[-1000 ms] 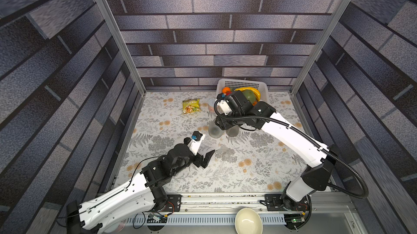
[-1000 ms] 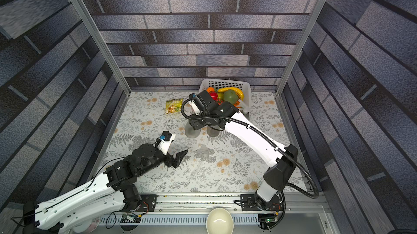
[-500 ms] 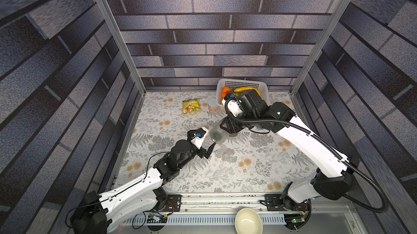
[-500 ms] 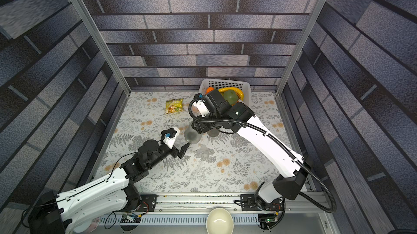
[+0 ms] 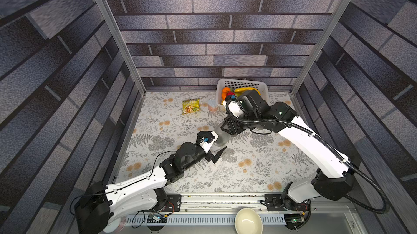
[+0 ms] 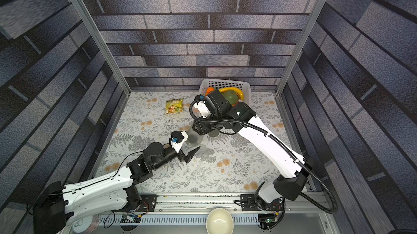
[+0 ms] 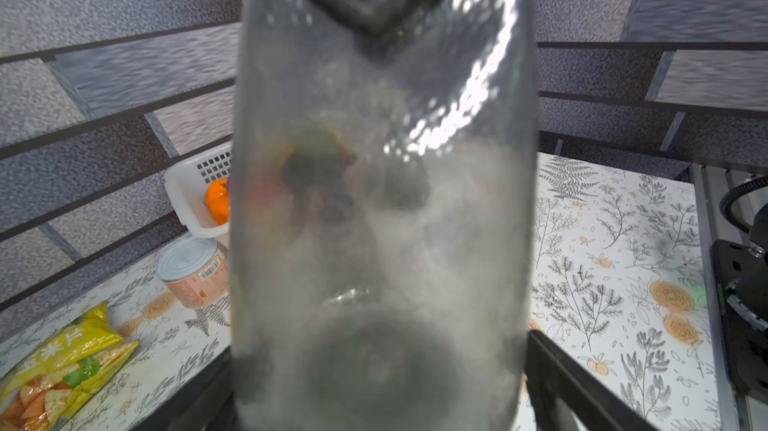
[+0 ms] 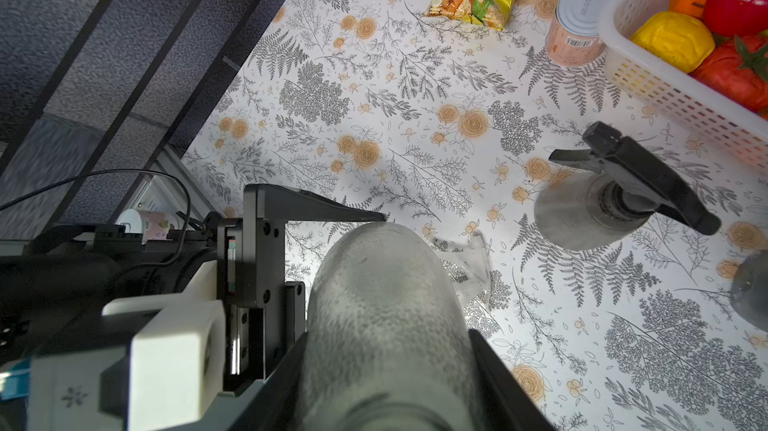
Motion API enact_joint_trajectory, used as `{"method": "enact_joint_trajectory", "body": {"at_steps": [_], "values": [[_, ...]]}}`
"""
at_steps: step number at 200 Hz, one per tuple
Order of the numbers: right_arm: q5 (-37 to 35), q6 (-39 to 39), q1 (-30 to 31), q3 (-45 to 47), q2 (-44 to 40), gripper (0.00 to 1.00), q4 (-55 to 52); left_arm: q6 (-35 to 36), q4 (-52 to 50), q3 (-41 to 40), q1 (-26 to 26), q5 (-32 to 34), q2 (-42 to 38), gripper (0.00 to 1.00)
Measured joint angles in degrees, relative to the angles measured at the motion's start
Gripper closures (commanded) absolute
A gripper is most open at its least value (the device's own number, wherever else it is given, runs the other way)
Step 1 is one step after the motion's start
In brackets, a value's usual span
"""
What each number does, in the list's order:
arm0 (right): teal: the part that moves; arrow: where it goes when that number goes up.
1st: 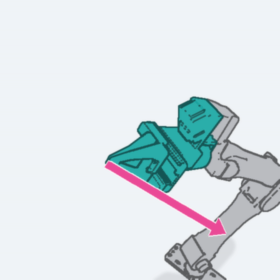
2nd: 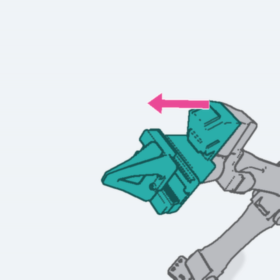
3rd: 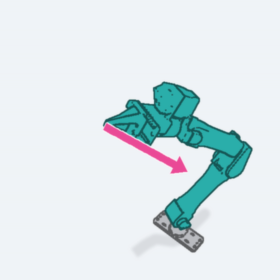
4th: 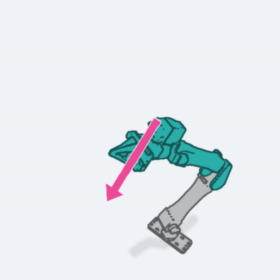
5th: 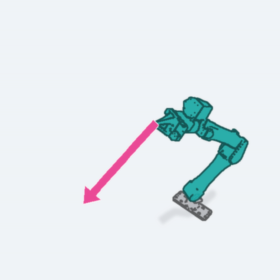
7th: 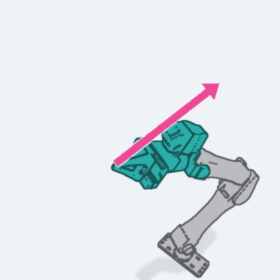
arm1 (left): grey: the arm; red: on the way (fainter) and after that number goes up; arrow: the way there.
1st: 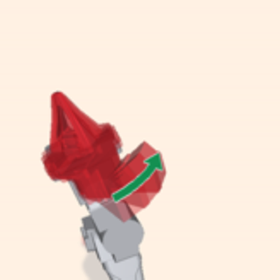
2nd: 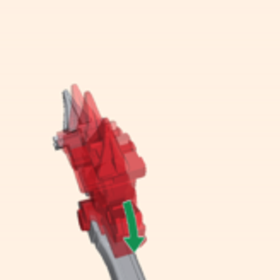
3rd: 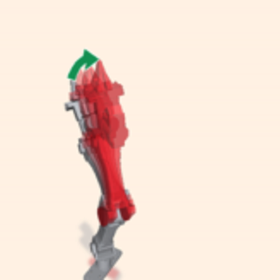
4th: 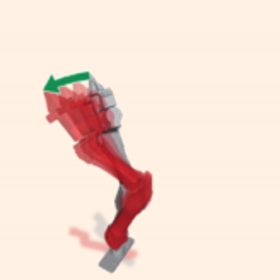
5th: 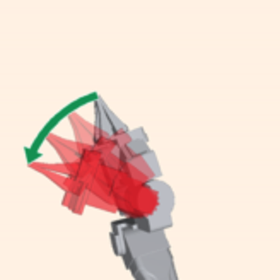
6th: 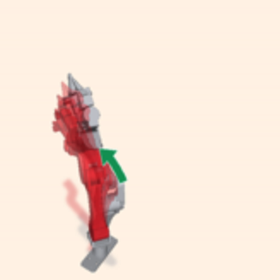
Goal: Attach spray nozzles to spray bottles
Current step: Pick up the spray bottle from the center of the board.
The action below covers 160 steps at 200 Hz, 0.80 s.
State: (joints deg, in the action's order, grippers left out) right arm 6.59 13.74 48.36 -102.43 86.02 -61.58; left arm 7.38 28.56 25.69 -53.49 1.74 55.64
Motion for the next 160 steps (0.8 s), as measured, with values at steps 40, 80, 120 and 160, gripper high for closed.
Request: {"method": "enact_joint_trajectory", "body": {"at_steps": [40,80,120,160], "values": [[2.32,0.81,0.0,0.0,0.33,0.46,0.04,-0.09,4.5,-0.46,-0.04,0.46,2.34,0.09],[2.84,0.87,0.0,0.02,0.46,0.46,0.07,-0.07,5.31,-0.81,0.35,0.57,2.43,0.2],[3.02,0.94,0.04,0.02,0.68,0.4,0.07,-0.04,5.35,-1.4,0.33,0.63,1.92,0.22],[3.61,1.57,0.04,-0.02,0.81,0.29,0.07,0.11,5.35,-1.79,0.33,1.44,1.62,0.19]]}}
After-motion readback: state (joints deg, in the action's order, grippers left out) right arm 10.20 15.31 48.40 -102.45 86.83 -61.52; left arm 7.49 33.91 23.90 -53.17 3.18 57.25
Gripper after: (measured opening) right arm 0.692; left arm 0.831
